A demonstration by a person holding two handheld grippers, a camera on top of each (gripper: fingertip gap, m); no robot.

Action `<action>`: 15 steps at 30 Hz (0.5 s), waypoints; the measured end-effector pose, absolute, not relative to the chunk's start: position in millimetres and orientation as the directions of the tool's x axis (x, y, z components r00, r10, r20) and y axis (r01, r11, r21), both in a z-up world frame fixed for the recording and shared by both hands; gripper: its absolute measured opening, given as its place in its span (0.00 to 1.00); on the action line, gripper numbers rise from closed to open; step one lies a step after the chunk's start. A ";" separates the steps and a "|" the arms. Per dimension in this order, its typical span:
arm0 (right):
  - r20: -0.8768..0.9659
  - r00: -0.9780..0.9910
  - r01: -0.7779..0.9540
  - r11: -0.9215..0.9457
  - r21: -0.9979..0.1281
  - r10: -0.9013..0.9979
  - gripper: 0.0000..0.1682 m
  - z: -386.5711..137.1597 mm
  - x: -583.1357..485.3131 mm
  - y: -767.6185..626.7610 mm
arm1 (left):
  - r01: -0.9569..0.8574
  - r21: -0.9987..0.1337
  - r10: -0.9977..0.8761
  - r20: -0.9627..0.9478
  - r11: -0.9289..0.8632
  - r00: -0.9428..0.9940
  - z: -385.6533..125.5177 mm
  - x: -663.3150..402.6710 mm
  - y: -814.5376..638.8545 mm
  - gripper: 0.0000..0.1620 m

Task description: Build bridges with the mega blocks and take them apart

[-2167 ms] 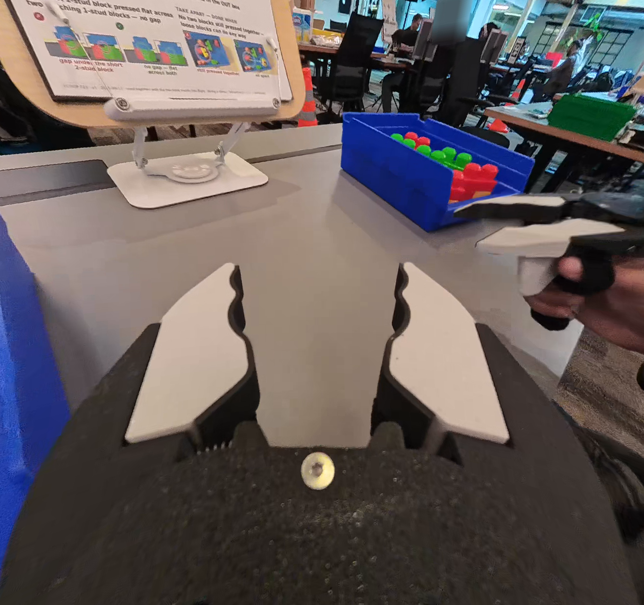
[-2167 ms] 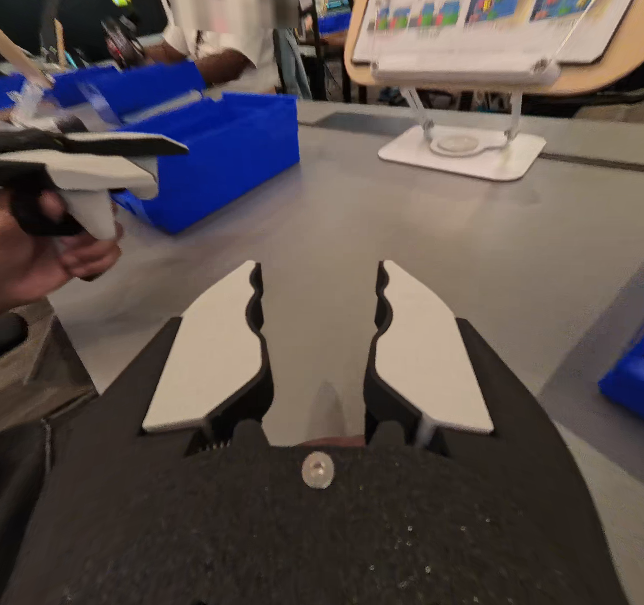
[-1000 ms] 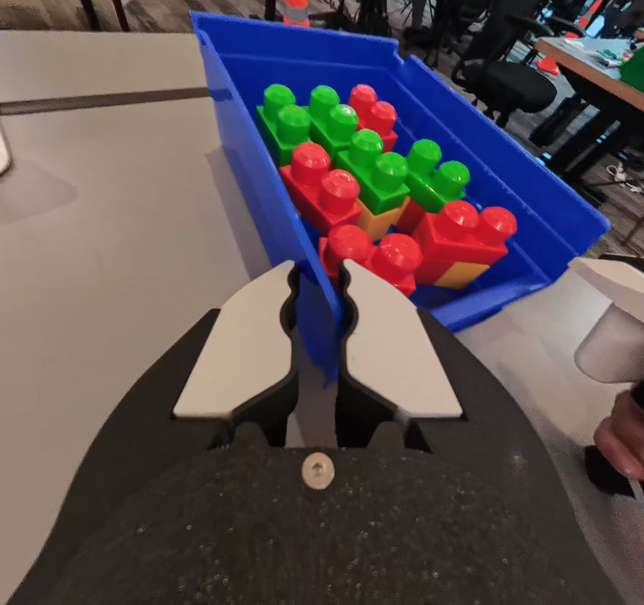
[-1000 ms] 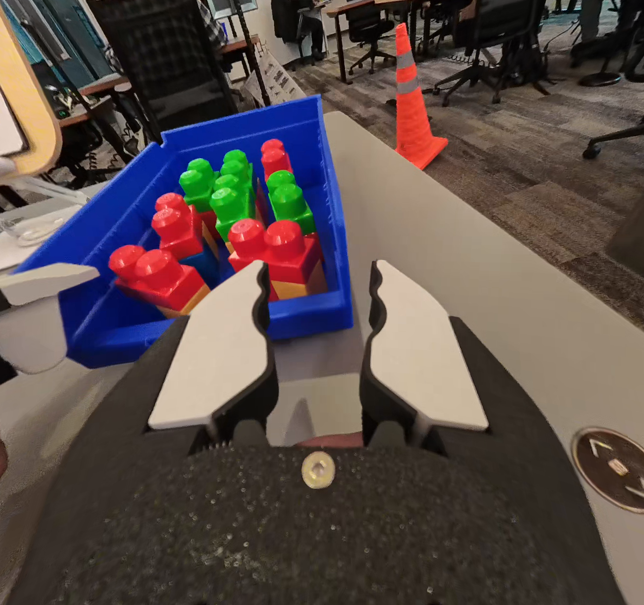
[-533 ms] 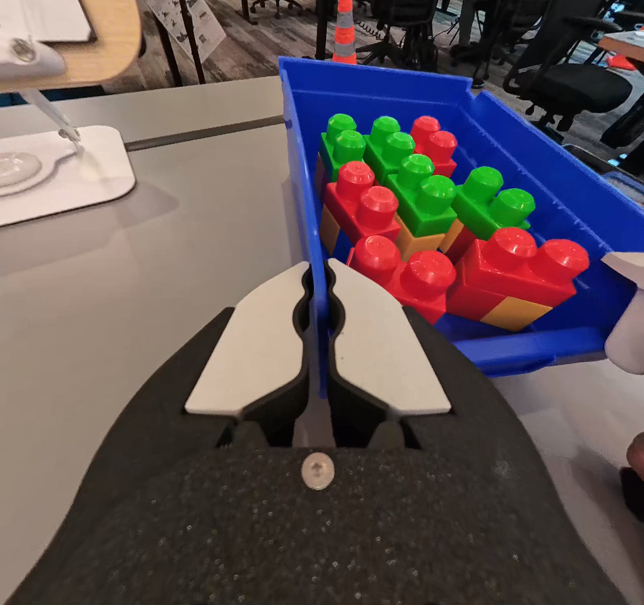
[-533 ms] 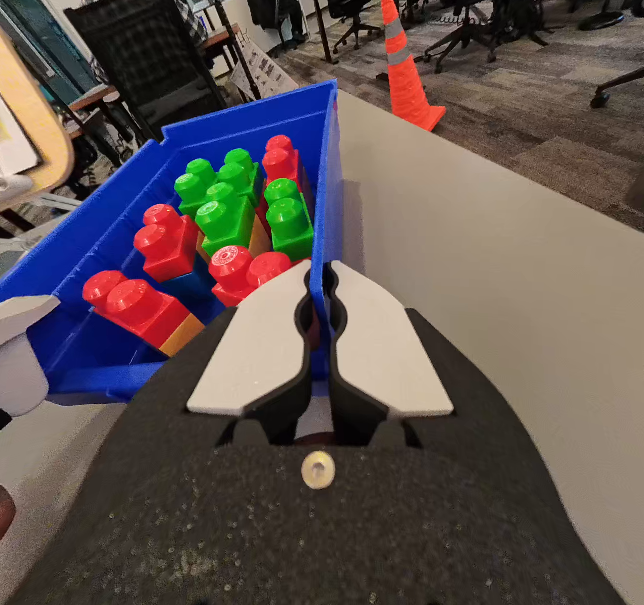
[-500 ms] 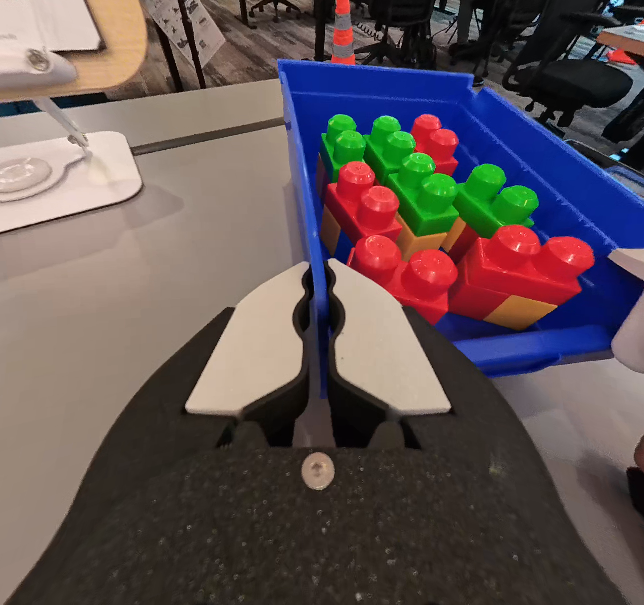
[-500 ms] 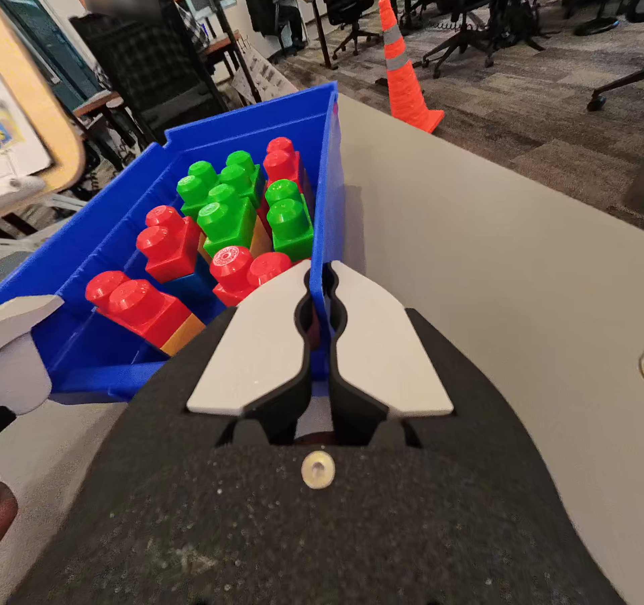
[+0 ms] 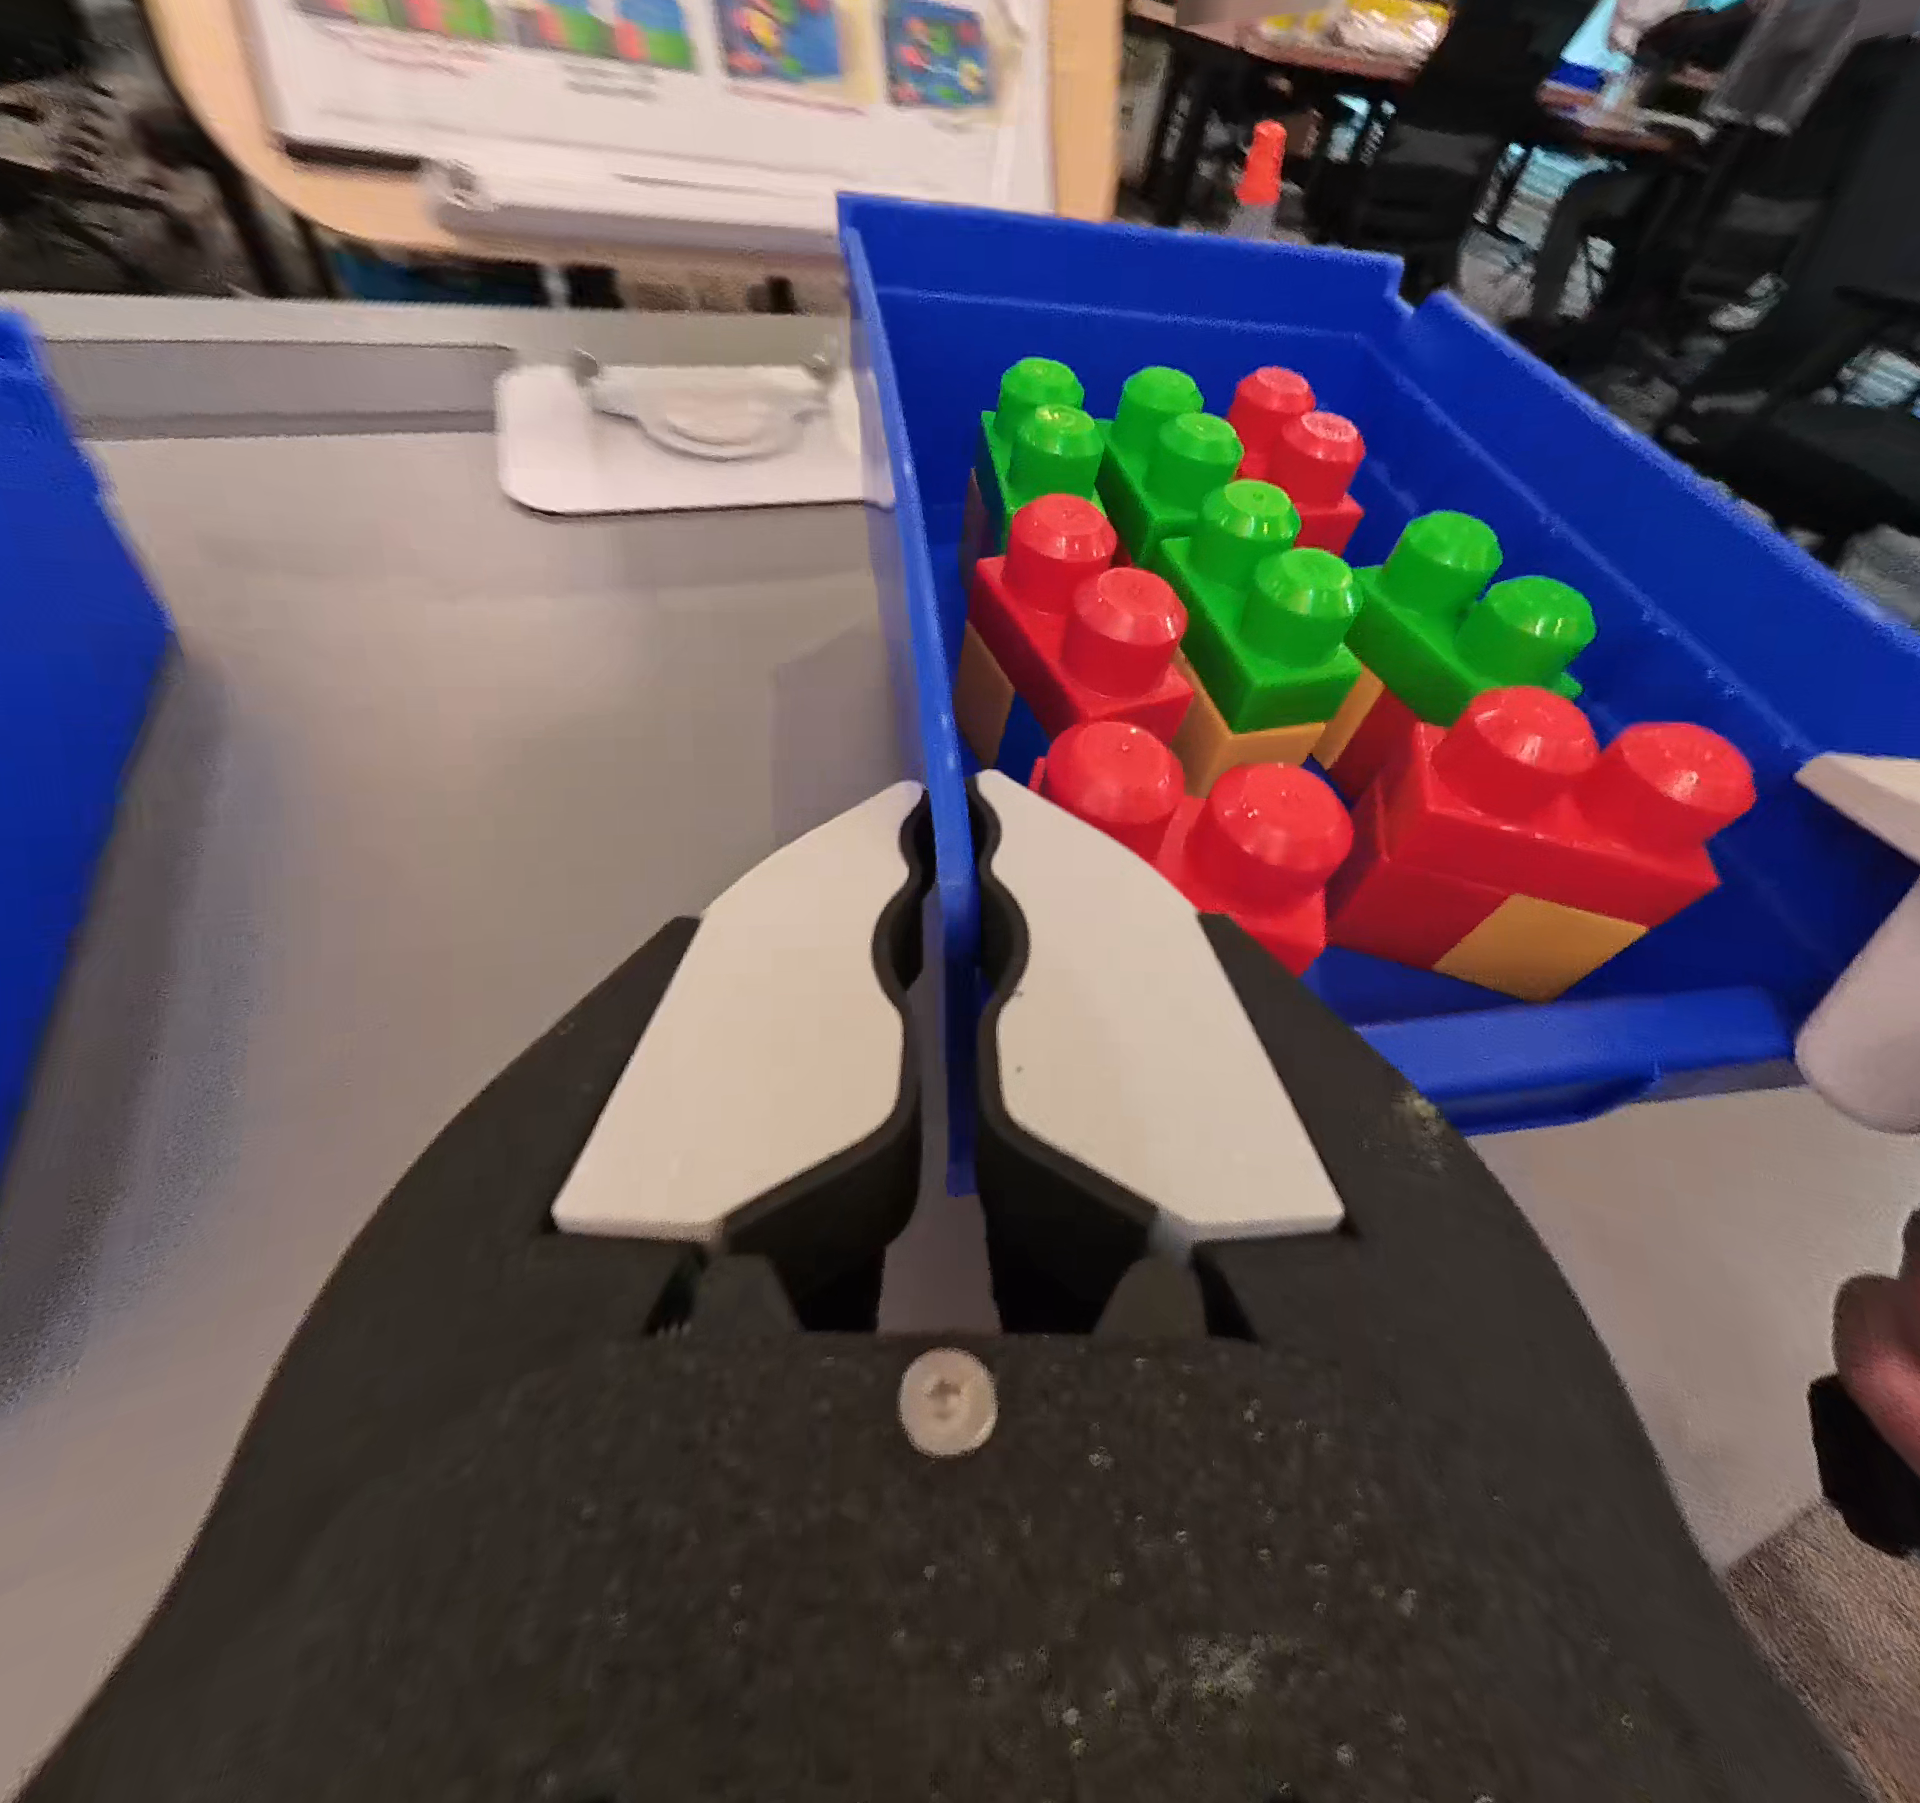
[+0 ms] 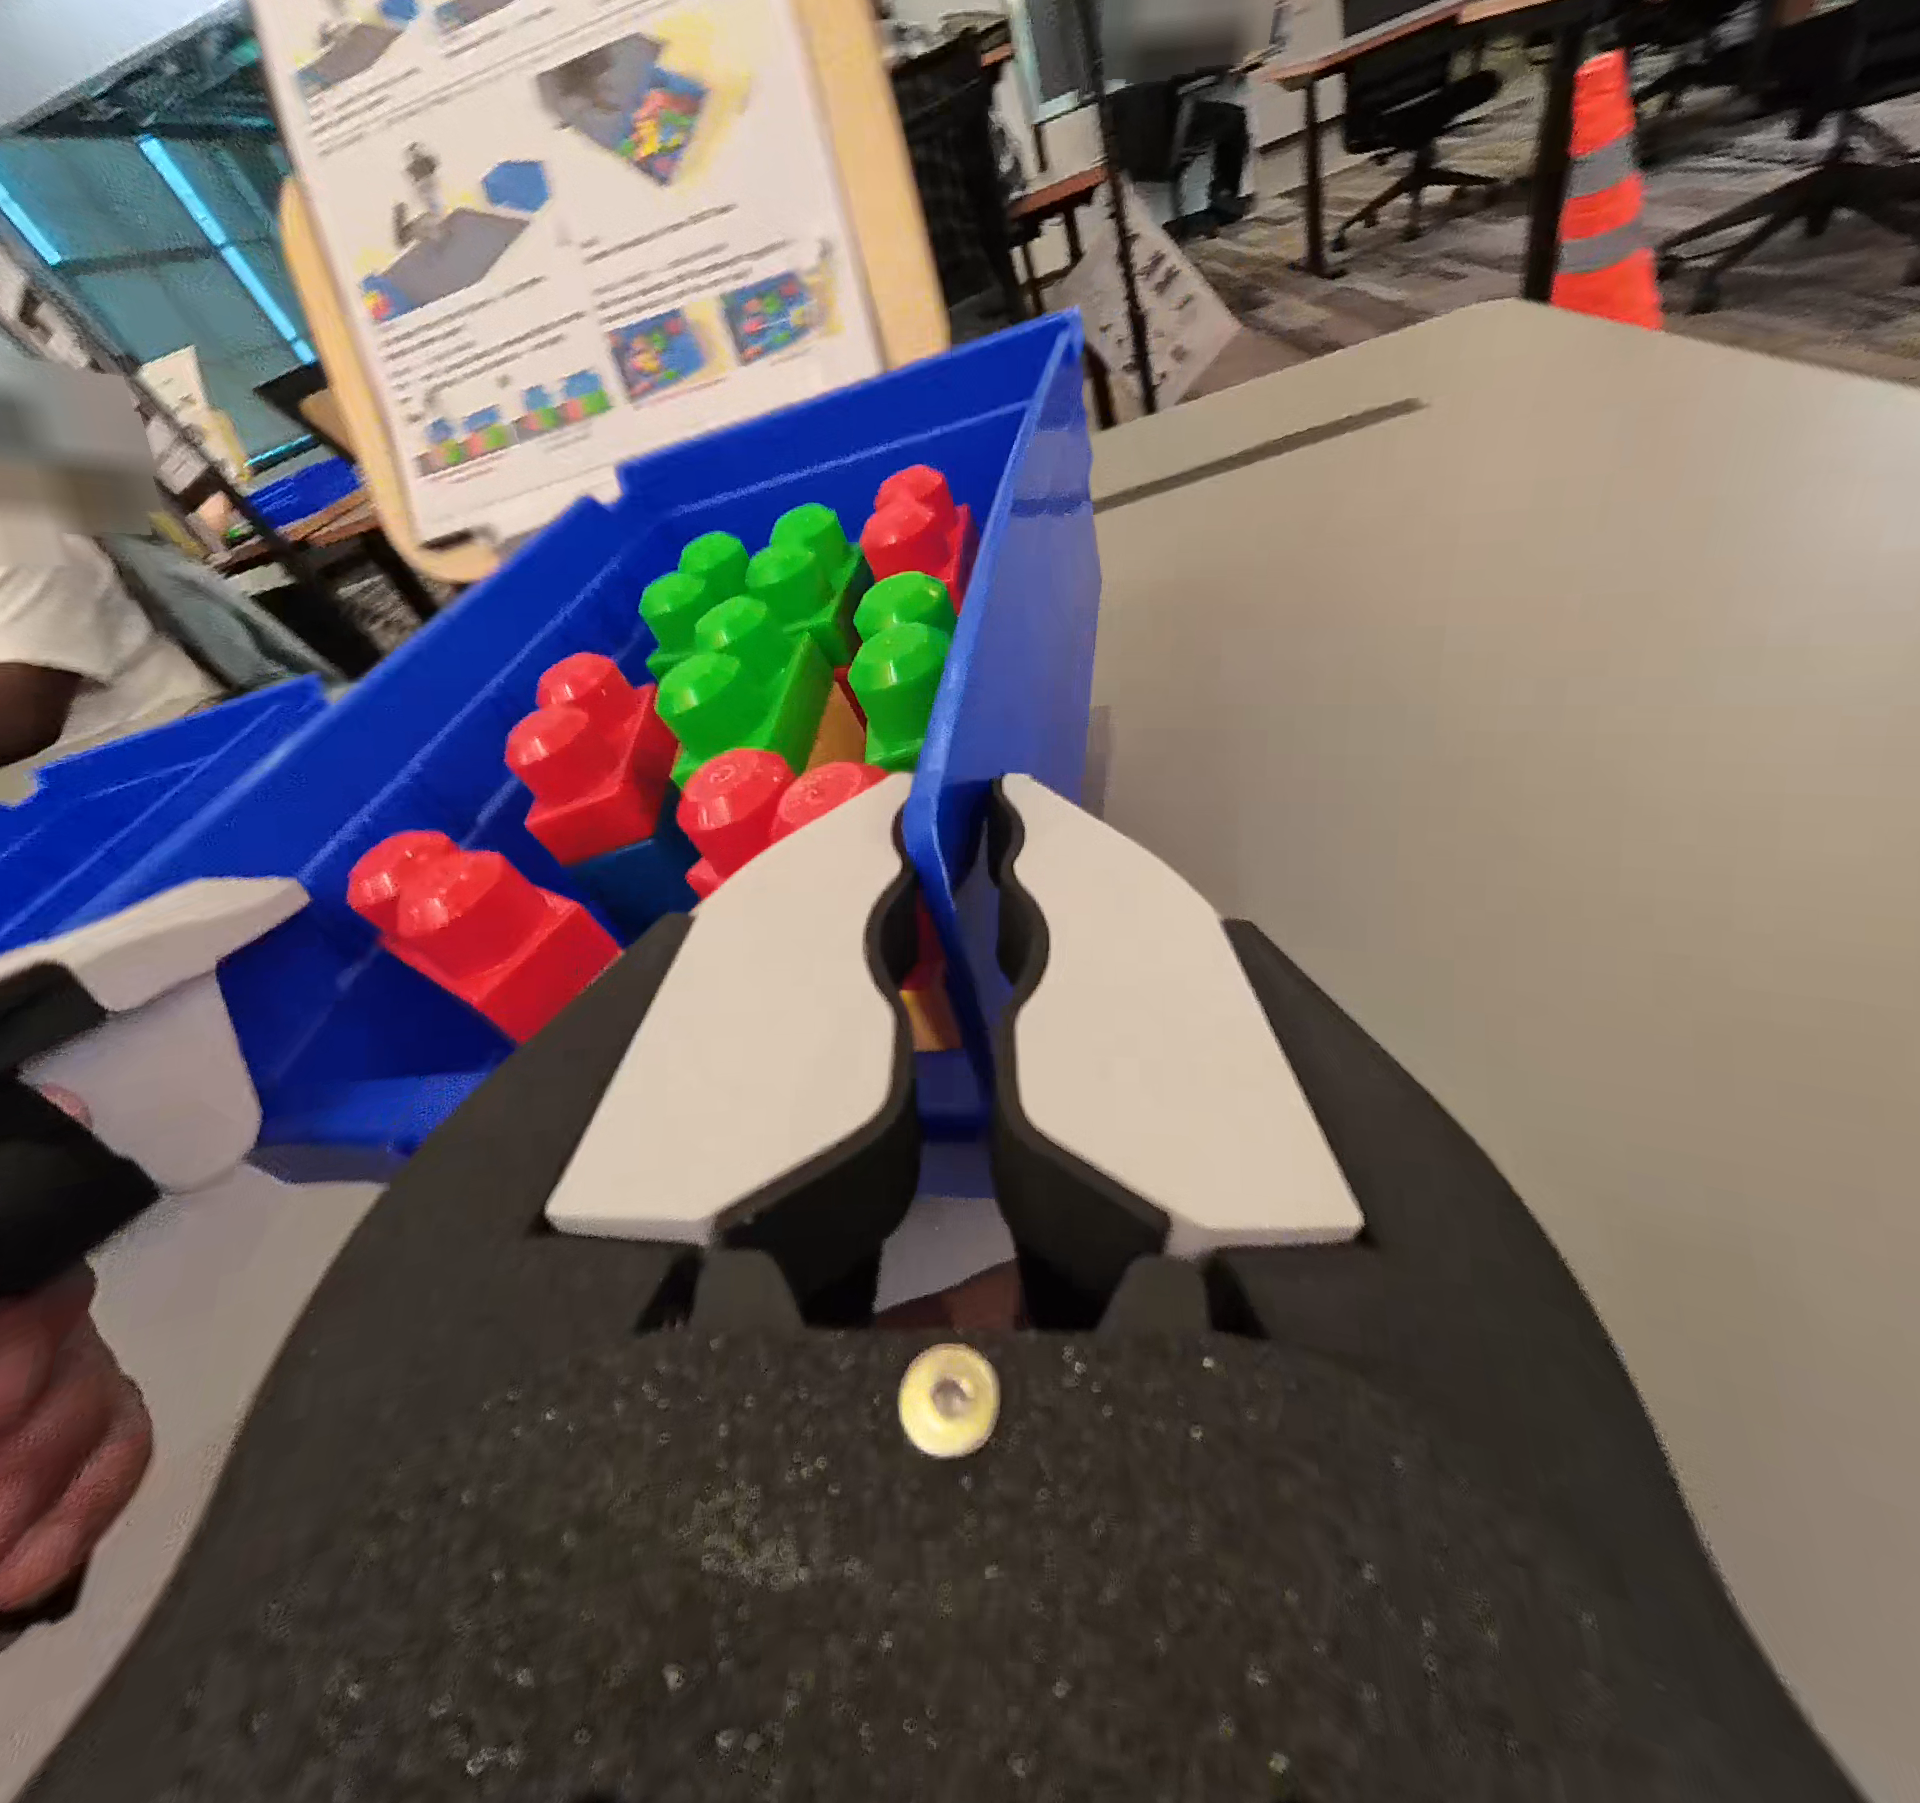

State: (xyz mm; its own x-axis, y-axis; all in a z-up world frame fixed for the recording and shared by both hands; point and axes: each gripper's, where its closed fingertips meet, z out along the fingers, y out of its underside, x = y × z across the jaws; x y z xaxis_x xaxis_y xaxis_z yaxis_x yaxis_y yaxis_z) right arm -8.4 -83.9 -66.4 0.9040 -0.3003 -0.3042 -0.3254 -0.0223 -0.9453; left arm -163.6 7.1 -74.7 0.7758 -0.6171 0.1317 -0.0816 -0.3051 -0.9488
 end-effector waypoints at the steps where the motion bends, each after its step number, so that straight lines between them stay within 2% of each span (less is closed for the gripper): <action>1: -0.304 0.912 -0.325 -0.032 -0.945 -0.274 0.05 -65.9 -18.1 -75.3 | -0.073 -0.953 -0.596 0.122 -0.294 0.794 -69.3 -176.3 12.7 0.02; 6: -0.306 0.935 -0.327 -0.104 -0.939 -0.179 0.04 -74.2 -53.0 -34.1 | -0.087 -0.957 -0.483 0.060 -0.277 0.874 -65.1 -225.2 30.5 0.02; 15: -0.280 0.957 -0.290 -0.202 -0.935 -0.080 0.05 -105.1 -94.4 -4.3 | -0.056 -0.929 -0.374 0.092 -0.366 0.923 -109.6 -273.9 45.3 0.03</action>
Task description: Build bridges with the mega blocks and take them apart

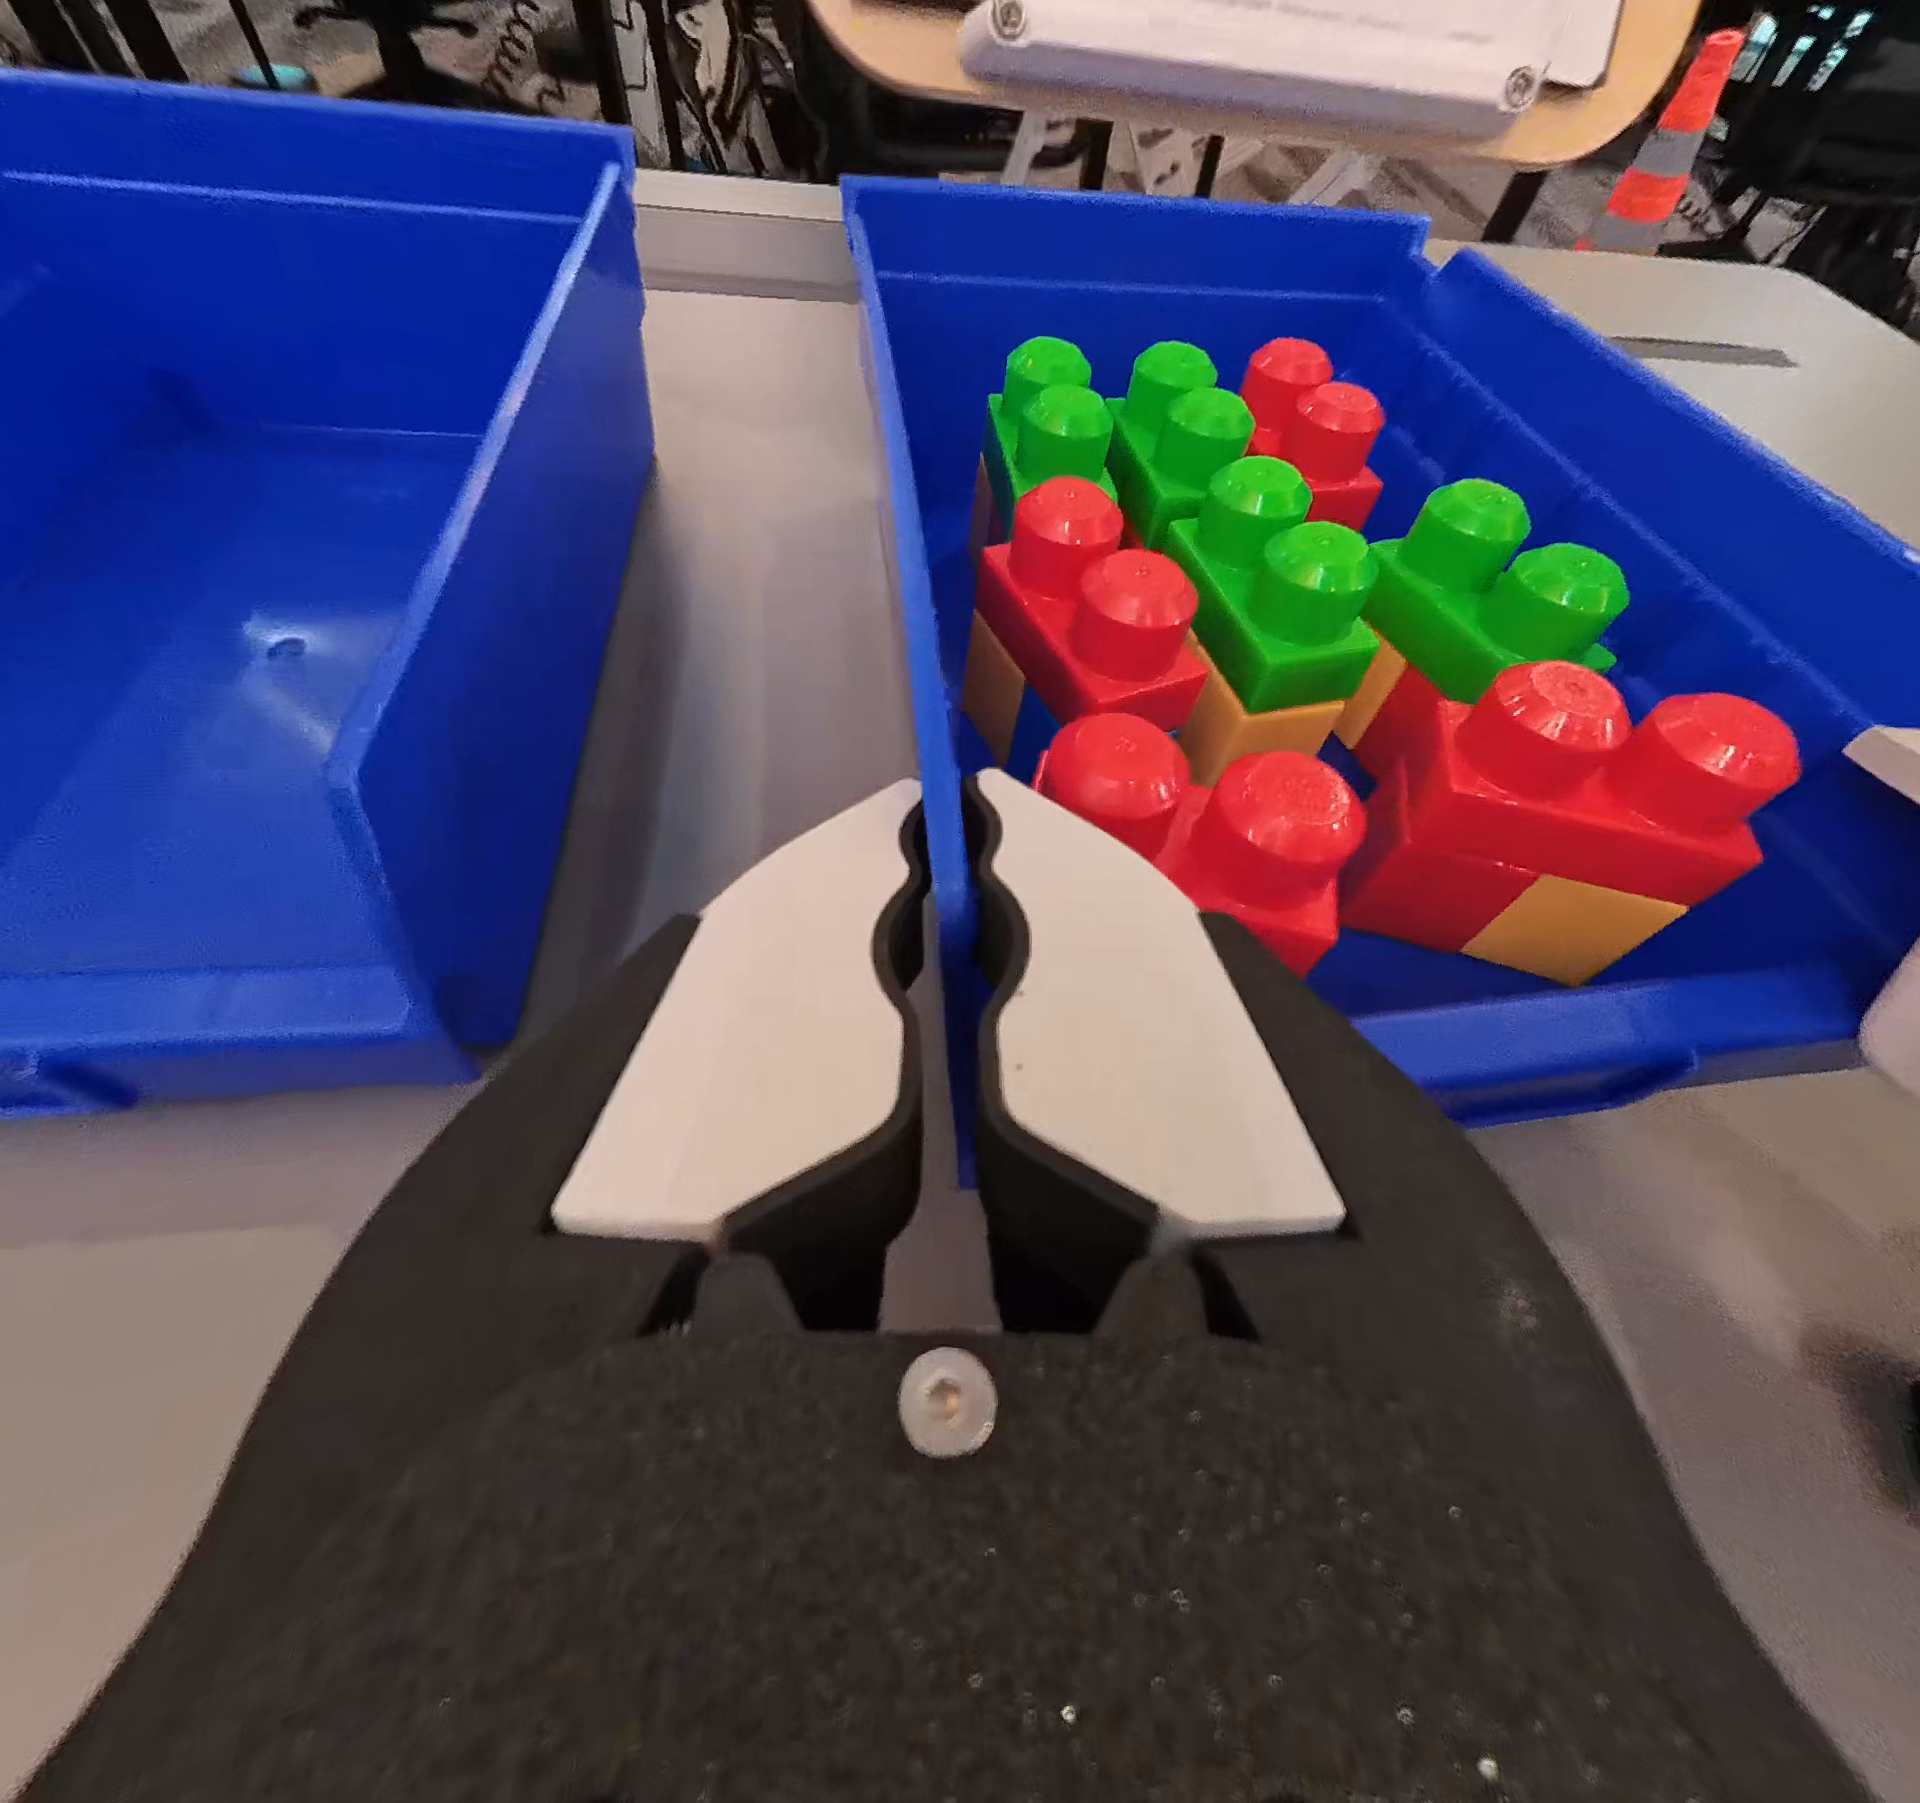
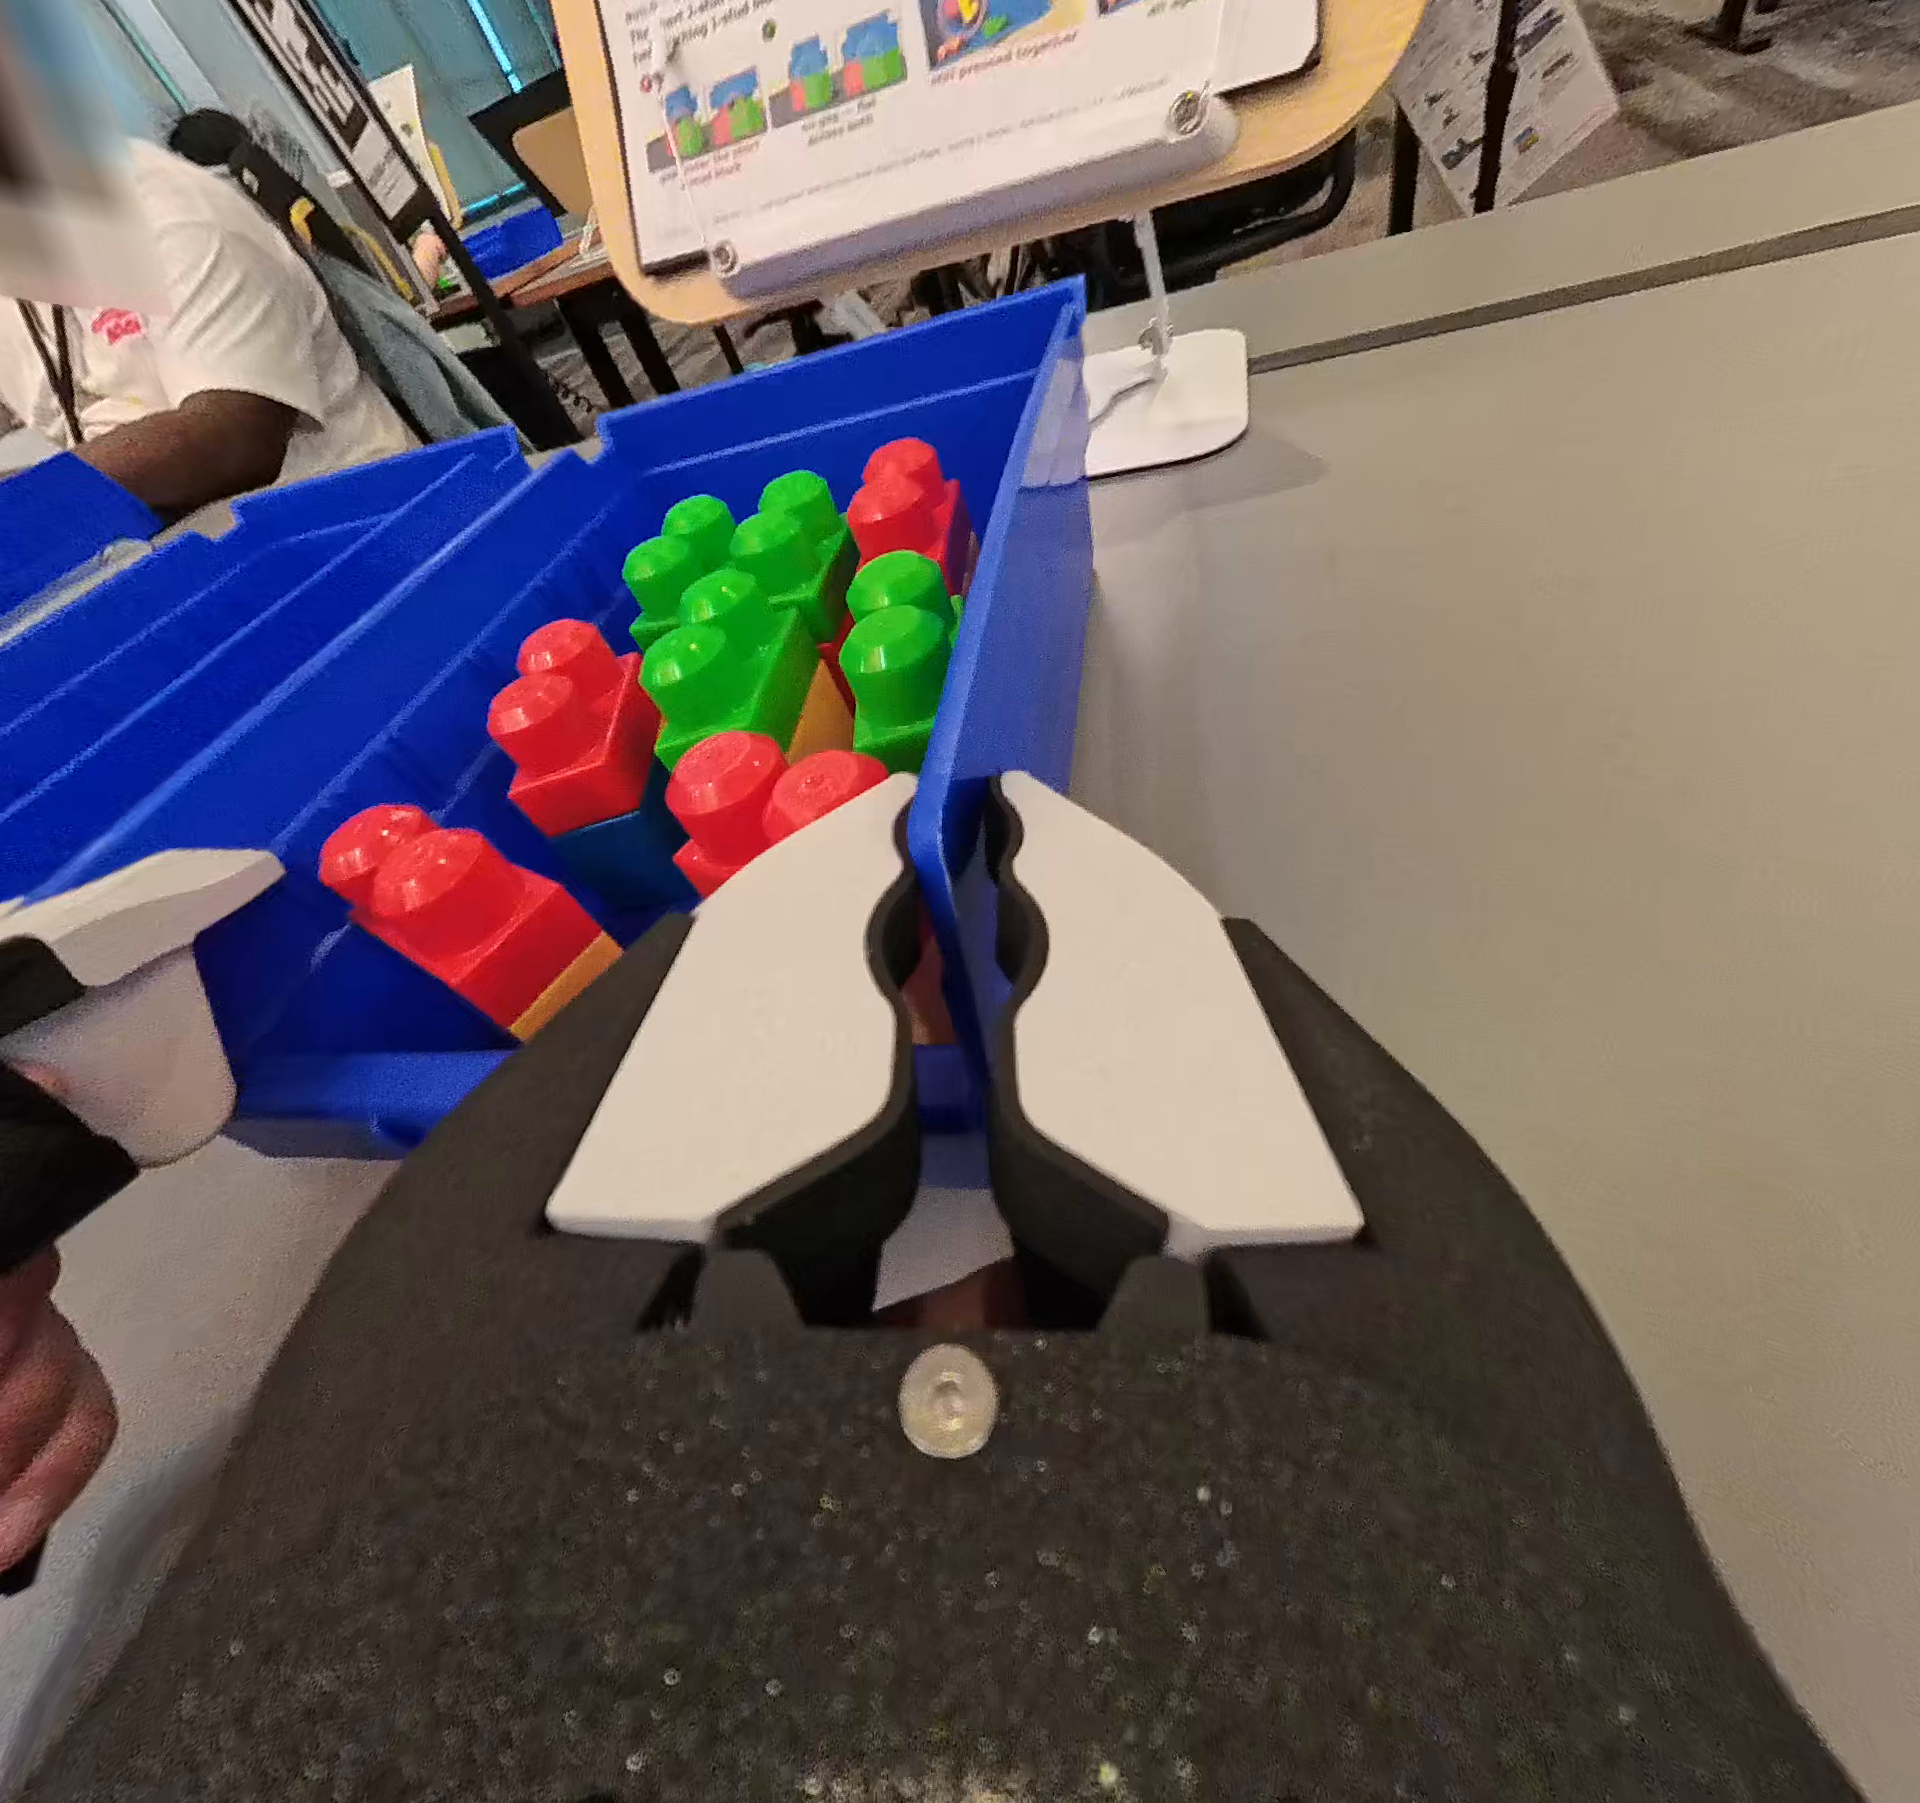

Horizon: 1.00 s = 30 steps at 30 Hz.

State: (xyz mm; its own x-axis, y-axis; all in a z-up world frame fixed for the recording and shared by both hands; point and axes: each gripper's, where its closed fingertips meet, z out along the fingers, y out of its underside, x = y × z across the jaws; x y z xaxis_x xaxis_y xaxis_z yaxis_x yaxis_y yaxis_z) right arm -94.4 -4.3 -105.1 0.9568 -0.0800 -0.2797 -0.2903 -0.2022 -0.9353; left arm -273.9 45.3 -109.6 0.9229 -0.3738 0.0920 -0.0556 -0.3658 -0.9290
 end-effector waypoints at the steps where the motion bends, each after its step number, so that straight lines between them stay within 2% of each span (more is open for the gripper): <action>1: -0.269 0.960 -0.279 -0.209 -0.937 -0.072 0.05 -107.5 -95.5 -4.1 | -0.061 -0.931 -0.371 0.082 -0.359 0.925 -112.1 -275.5 45.6 0.03; 3: -0.269 0.961 -0.277 -0.213 -0.937 -0.068 0.05 -112.5 -94.9 -3.3 | -0.042 -0.936 -0.366 0.095 -0.350 0.926 -114.6 -276.0 45.3 0.03; 4: -0.279 0.958 -0.285 -0.223 -0.932 -0.057 0.06 -113.9 -94.5 -2.6 | -0.032 -0.937 -0.379 0.109 -0.347 0.919 -114.8 -274.4 44.9 0.07; 5: -0.284 0.959 -0.280 -0.229 -0.932 -0.014 0.07 -112.1 -96.4 -3.3 | -0.036 -0.936 -0.400 0.114 -0.350 0.909 -114.7 -272.6 43.6 0.14; 6: -0.290 0.957 -0.278 -0.241 -0.930 0.015 0.09 -111.9 -96.6 -5.4 | -0.042 -0.935 -0.414 0.115 -0.352 0.903 -112.2 -273.0 42.2 0.29; 7: -0.292 0.956 -0.276 -0.242 -0.930 0.033 0.15 -110.9 -94.4 -9.5 | -0.044 -0.939 -0.428 0.114 -0.341 0.897 -104.9 -274.6 40.5 0.43; 8: -0.288 0.957 -0.270 -0.237 -0.933 0.041 0.21 -109.7 -90.0 -15.4 | -0.052 -0.944 -0.464 0.111 -0.326 0.879 -93.4 -274.6 36.5 0.46; 10: -0.297 0.950 -0.275 -0.201 -0.940 0.091 0.22 -101.9 -86.2 -29.3 | -0.079 -0.940 -0.533 0.117 -0.331 0.838 -59.1 -280.4 24.6 0.44; 12: -0.267 0.958 -0.251 -0.146 -0.957 0.104 0.22 -94.3 -79.3 -44.1 | -0.051 -0.968 -0.519 0.088 -0.248 0.850 0.7 -312.6 22.9 0.39; 15: -0.192 0.972 -0.182 -0.083 -0.980 0.139 0.20 -87.1 -82.2 -61.2 | -0.035 -0.995 -0.350 0.000 -0.093 0.937 69.7 -401.5 42.9 0.32; 16: -0.178 0.972 -0.167 -0.080 -0.983 0.154 0.19 -87.9 -85.7 -65.0 | -0.053 -0.996 -0.288 -0.031 -0.070 0.957 76.5 -434.6 56.4 0.24; 17: -0.172 0.971 -0.161 -0.075 -0.984 0.165 0.18 -88.3 -88.6 -67.5 | -0.082 -0.991 -0.246 -0.055 -0.102 0.968 70.1 -464.6 72.9 0.22; 20: -0.152 0.973 -0.142 -0.068 -0.988 0.173 0.17 -86.1 -93.0 -68.6 | -0.140 -0.905 -0.263 -0.033 -0.401 0.964 -7.0 -522.6 117.9 0.41; 22: -0.153 0.971 -0.140 -0.081 -0.987 0.182 0.16 -88.5 -97.1 -68.6 | -0.139 -0.839 -0.291 0.024 -0.526 0.957 -58.7 -538.6 131.9 0.51; 26: -0.175 0.962 -0.157 -0.098 -0.983 0.210 0.14 -90.0 -108.6 -70.0 | -0.116 -0.826 -0.235 0.020 -0.551 0.972 -112.7 -565.8 146.3 0.51; 30: -0.161 0.958 -0.140 -0.102 -0.985 0.237 0.14 -90.3 -121.9 -71.1 | -0.077 -0.827 -0.299 0.113 -0.557 0.948 -131.2 -545.1 154.5 0.37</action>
State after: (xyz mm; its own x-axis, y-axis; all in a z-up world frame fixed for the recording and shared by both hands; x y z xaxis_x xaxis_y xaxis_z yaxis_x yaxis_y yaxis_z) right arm -121.9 -71.1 -90.3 0.9581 0.2370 -0.1610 -0.1404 -0.1018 -0.9849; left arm -545.1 154.5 -131.2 0.9475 -0.2989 0.1133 -0.0767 -0.5568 -0.8271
